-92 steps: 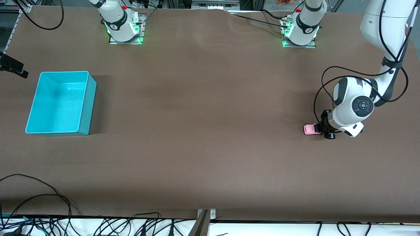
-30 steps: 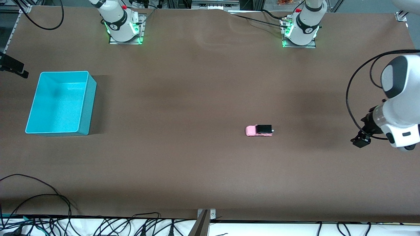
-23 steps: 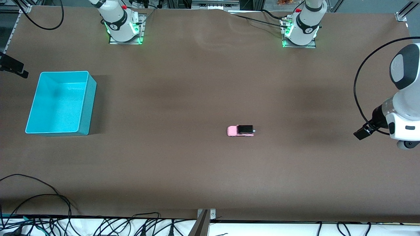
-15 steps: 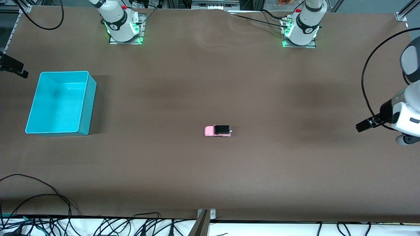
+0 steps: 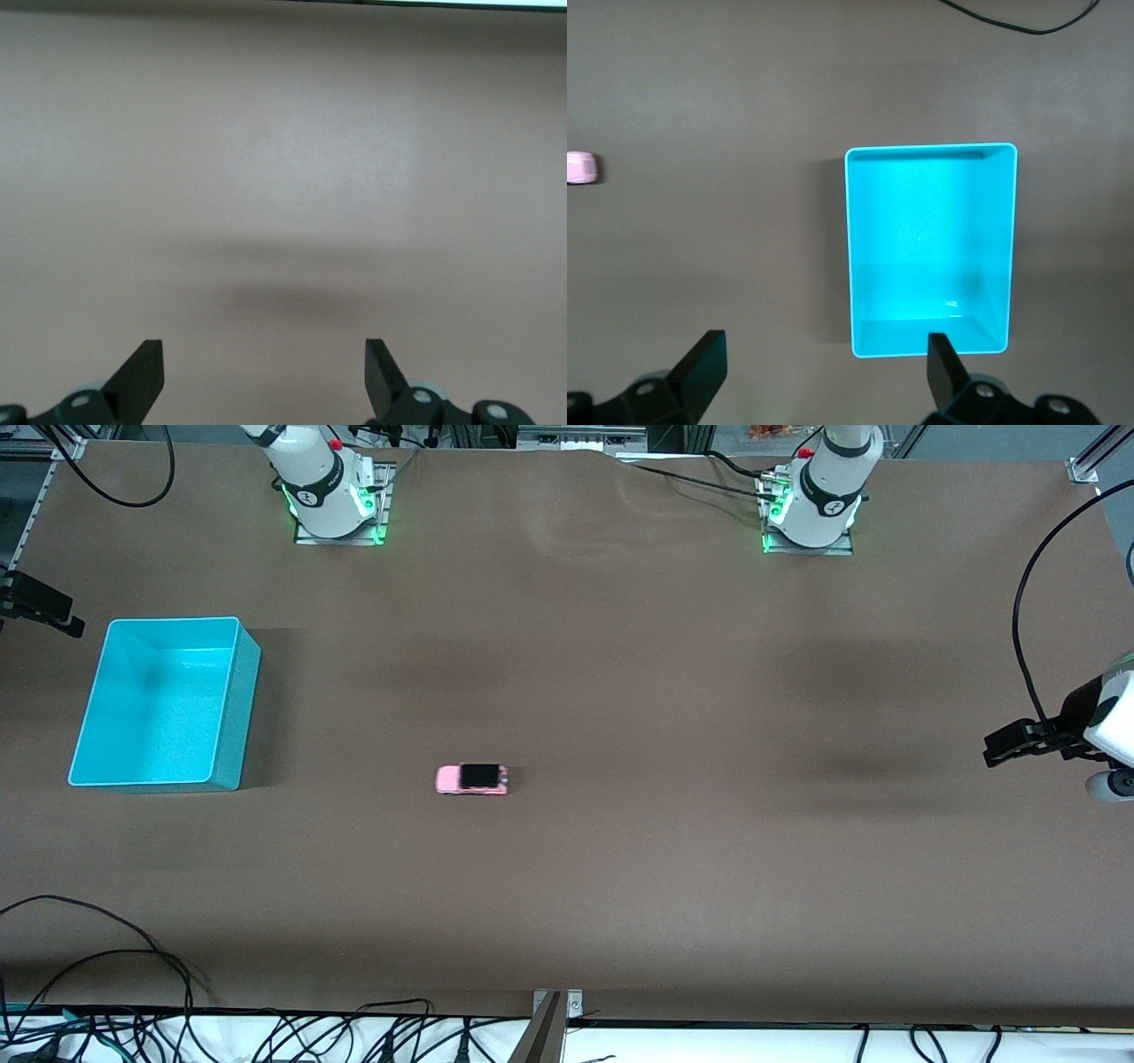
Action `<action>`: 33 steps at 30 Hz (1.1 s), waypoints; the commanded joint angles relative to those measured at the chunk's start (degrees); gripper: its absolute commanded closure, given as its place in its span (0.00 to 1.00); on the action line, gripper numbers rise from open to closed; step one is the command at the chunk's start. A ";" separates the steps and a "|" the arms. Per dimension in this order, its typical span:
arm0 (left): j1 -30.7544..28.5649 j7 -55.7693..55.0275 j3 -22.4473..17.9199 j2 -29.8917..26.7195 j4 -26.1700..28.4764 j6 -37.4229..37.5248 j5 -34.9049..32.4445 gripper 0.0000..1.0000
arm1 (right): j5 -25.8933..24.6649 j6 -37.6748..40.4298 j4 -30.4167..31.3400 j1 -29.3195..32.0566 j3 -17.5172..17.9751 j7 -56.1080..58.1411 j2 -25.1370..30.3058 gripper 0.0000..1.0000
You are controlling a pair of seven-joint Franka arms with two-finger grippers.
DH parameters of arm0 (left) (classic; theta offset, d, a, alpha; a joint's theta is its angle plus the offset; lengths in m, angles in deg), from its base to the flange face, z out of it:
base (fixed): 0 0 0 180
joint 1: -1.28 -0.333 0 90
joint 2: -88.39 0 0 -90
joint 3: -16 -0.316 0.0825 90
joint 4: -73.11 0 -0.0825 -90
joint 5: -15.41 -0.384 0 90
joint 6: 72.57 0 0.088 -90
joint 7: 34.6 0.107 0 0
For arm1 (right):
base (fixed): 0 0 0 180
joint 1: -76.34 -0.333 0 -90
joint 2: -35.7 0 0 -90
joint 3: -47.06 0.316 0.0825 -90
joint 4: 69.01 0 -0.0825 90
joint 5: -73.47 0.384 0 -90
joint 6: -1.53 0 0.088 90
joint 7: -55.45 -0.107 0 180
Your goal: Wind and store pink jeep toy
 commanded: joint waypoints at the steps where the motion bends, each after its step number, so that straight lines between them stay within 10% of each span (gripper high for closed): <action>1: -0.26 2.82 -0.10 -0.67 -0.22 1.35 1.63 0.00 | 0.98 0.40 -1.31 0.01 -0.15 0.41 -0.52 0.00; 33: -0.70 2.91 -0.10 -5.24 4.43 1.35 4.18 0.00 | 1.07 -0.30 -1.40 0.18 -0.41 0.06 -0.52 0.00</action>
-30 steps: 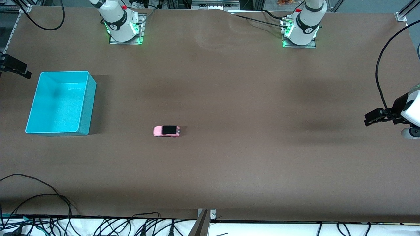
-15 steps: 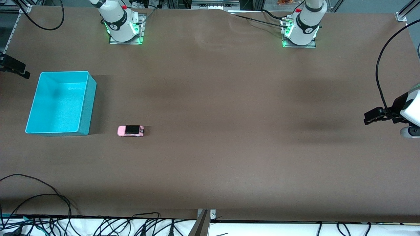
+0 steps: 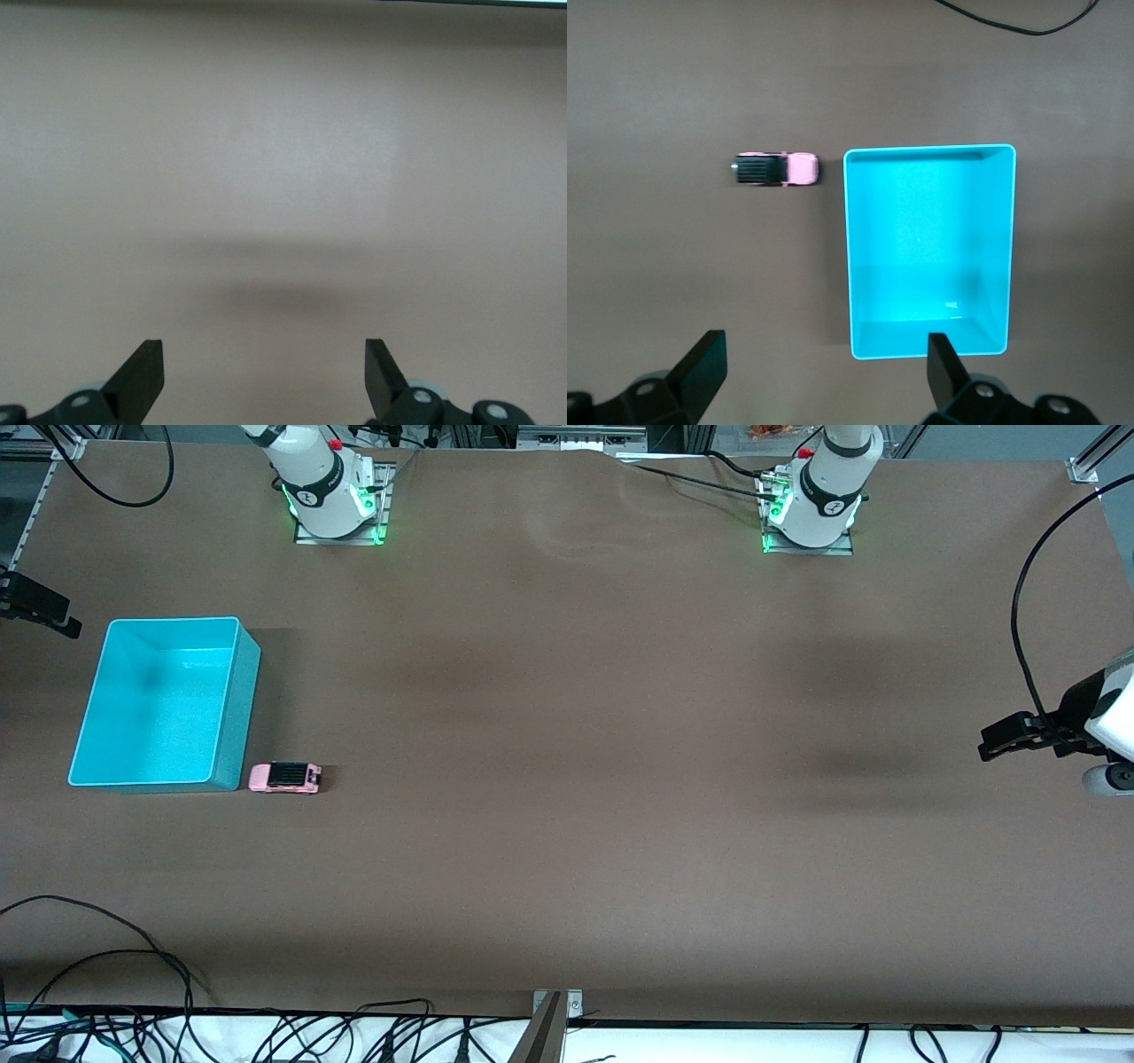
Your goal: Wind and store pink jeep toy
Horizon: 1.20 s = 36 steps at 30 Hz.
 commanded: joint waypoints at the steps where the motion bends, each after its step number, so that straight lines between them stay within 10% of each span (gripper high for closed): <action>1: -0.48 1.74 -0.09 -4.52 4.33 0.42 1.63 0.00 | 1.15 0.13 -1.49 0.09 -0.20 0.06 -0.52 0.00; 36: 0.31 1.39 0.79 -8.57 8.56 -0.02 2.34 0.00 | 2.65 4.43 -1.13 -2.63 2.27 -6.97 -2.36 0.00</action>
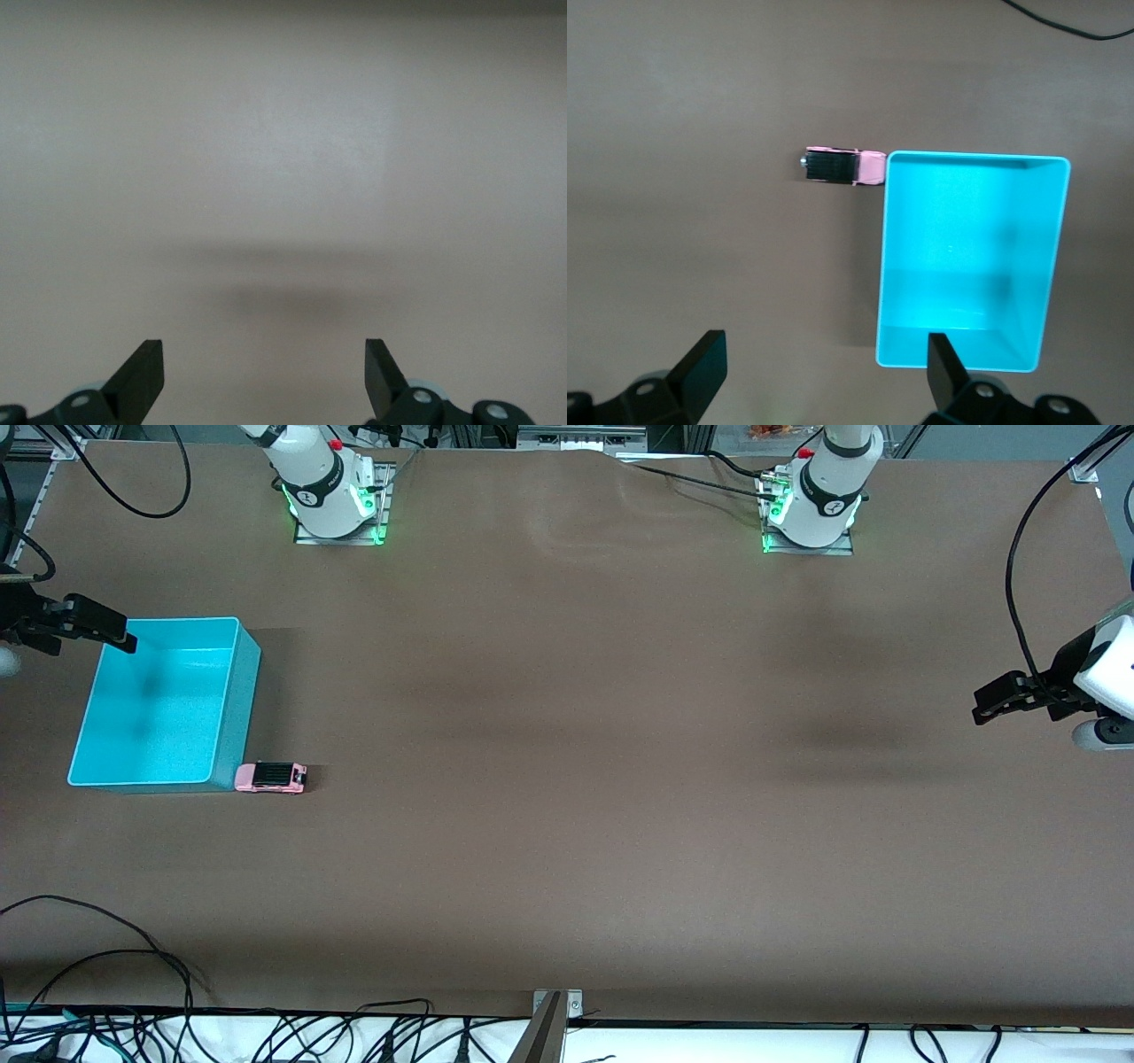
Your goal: Wind and store pink jeep toy
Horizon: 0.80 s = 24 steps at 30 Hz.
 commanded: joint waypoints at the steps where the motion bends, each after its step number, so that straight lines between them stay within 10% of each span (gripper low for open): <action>1: 0.12 1.39 0.84 -1.53 1.34 -0.37 1.53 0.00 | 0.67 2.81 -1.14 -0.49 0.16 -2.98 0.06 0.00; 24: -0.05 1.30 1.02 -1.53 1.52 -0.37 1.53 0.00 | 1.11 -1.31 4.65 -1.72 0.96 -5.18 -0.39 0.00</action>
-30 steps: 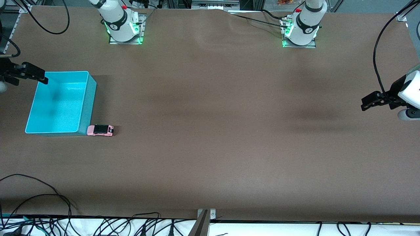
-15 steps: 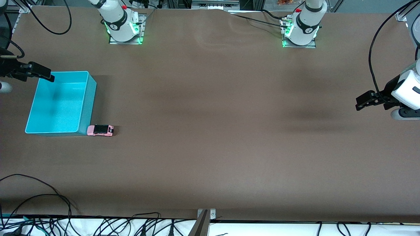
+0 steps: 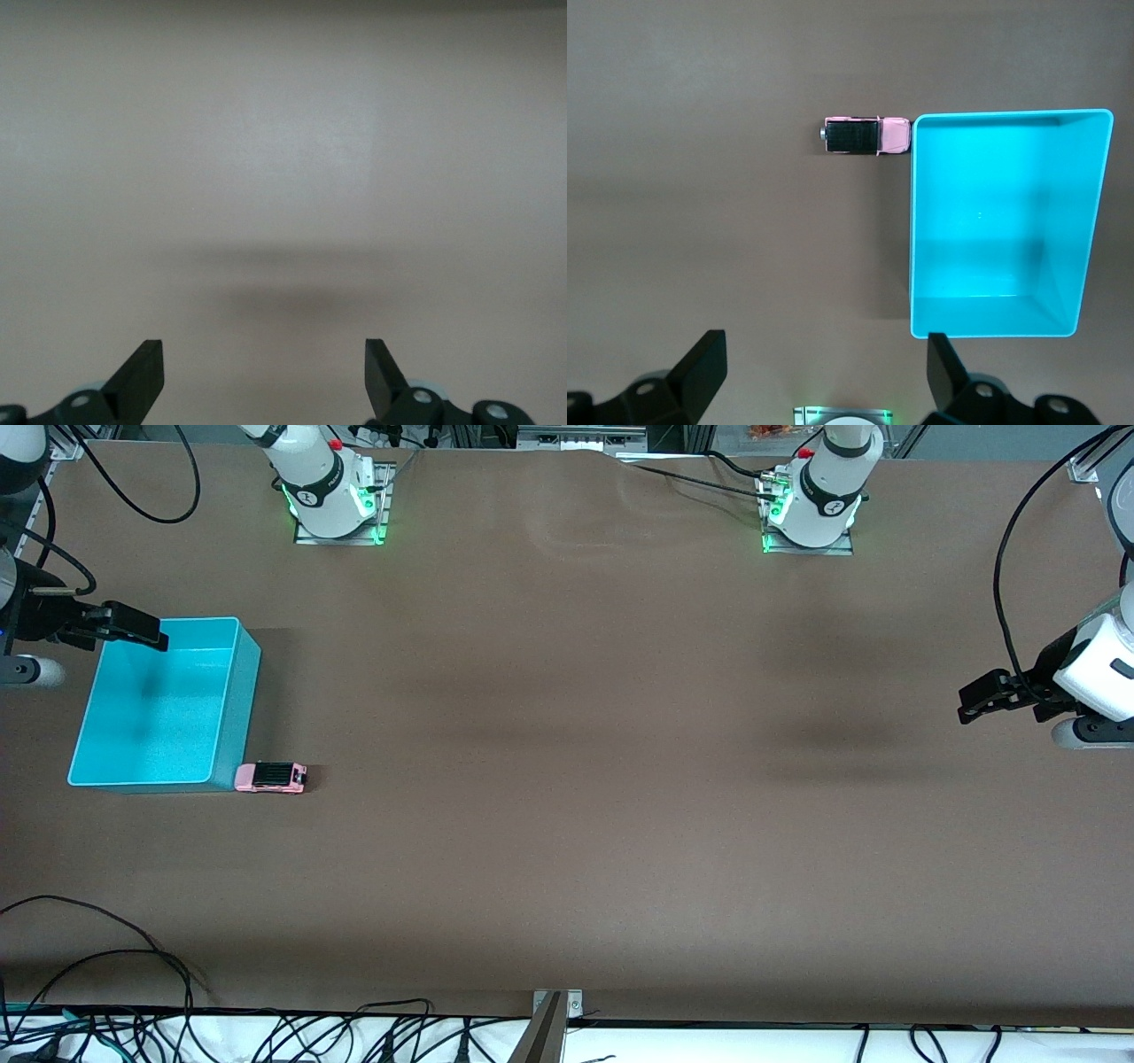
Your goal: Wind and store pink jeep toy
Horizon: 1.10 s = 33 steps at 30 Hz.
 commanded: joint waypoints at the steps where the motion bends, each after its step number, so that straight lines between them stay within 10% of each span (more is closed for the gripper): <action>1: -0.37 1.30 -0.24 -1.53 1.48 -0.29 1.52 0.00 | 0.93 -4.81 6.13 -0.25 0.38 -2.54 2.13 0.00; 33: -0.55 1.30 -0.24 -1.44 1.57 -0.29 1.52 0.00 | 0.93 -33.13 35.77 0.10 2.32 -3.95 6.27 0.00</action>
